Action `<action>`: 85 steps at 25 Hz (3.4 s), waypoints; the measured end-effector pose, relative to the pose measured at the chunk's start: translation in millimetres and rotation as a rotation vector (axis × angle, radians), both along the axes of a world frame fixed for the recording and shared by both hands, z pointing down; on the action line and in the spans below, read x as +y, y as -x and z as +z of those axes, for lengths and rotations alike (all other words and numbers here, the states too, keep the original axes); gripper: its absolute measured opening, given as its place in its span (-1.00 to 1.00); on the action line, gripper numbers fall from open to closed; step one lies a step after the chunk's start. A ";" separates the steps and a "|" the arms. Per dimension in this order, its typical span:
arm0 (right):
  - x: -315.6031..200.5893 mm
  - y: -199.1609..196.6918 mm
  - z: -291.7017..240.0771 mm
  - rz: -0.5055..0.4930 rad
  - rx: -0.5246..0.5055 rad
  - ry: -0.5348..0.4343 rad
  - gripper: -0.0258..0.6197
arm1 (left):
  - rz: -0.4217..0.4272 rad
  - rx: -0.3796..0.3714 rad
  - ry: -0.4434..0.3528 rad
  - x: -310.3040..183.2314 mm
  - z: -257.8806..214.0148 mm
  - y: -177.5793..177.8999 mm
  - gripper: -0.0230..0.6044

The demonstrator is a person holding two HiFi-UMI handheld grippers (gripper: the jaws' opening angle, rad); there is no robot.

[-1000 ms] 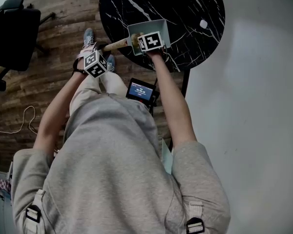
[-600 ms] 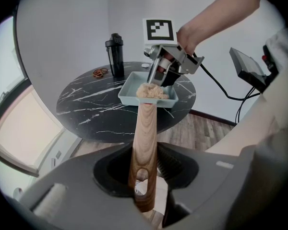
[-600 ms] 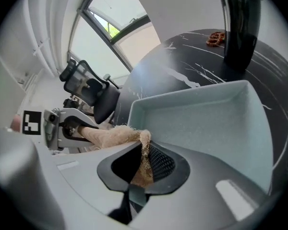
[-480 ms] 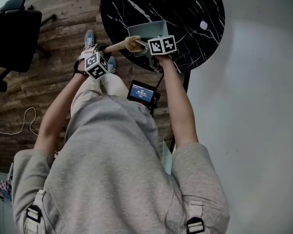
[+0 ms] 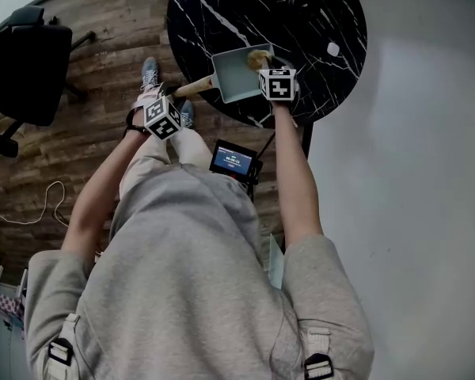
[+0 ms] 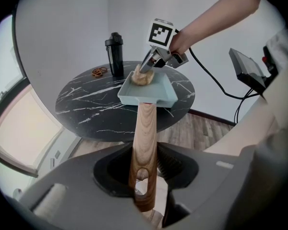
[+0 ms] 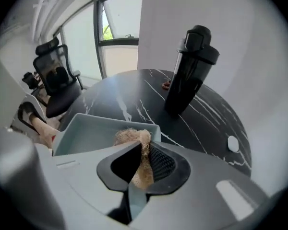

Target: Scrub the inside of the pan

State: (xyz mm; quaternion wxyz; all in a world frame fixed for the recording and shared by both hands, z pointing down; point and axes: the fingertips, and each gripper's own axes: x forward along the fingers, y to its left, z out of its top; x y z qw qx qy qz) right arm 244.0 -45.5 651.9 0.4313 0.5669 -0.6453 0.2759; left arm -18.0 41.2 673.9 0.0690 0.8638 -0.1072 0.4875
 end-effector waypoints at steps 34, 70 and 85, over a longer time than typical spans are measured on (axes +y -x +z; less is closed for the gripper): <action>19.1 126.8 20.5 -0.276 -0.469 0.221 -0.75 | 0.017 -0.016 -0.008 0.0 1.3 1.2 -0.54; 73.8 84.6 48.3 -0.550 -0.002 0.636 -0.76 | -0.105 -0.007 0.092 -7.6 3.9 7.8 -0.46; 74.3 140.4 22.1 -0.258 -0.442 0.455 -0.76 | -0.144 -0.063 0.011 -15.6 5.0 10.8 -0.35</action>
